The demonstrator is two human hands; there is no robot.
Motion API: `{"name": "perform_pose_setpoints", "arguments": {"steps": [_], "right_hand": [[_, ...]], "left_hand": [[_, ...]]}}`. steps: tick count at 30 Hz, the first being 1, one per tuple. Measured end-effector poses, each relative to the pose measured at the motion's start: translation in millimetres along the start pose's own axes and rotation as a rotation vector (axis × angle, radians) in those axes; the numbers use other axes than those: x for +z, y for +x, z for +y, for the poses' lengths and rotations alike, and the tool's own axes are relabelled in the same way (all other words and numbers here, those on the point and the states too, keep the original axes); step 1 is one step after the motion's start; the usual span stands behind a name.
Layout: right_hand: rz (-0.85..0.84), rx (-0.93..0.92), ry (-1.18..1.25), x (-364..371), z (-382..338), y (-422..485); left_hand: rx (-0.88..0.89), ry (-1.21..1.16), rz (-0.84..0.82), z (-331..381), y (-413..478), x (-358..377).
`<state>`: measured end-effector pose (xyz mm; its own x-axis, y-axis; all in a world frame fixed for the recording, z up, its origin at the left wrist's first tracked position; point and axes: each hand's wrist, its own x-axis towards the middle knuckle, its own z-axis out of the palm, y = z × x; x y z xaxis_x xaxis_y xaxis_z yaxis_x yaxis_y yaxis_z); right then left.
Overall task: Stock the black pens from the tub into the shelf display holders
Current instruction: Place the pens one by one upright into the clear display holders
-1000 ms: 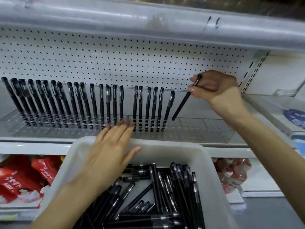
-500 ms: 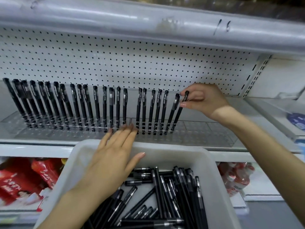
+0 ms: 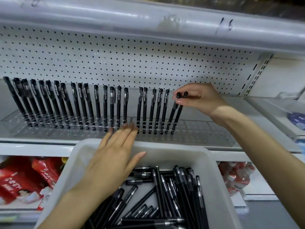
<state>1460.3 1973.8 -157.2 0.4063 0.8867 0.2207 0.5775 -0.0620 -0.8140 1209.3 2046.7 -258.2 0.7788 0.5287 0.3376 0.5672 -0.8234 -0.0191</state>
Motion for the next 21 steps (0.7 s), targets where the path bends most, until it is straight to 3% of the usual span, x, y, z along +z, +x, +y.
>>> {"name": "perform_pose_setpoints", "arguments": {"steps": [21], "right_hand": [[0.052,-0.026,0.005,12.7,3.9,3.2]], "left_hand": [[-0.002,-0.039,-0.018,1.6,0.2,-5.1]]}}
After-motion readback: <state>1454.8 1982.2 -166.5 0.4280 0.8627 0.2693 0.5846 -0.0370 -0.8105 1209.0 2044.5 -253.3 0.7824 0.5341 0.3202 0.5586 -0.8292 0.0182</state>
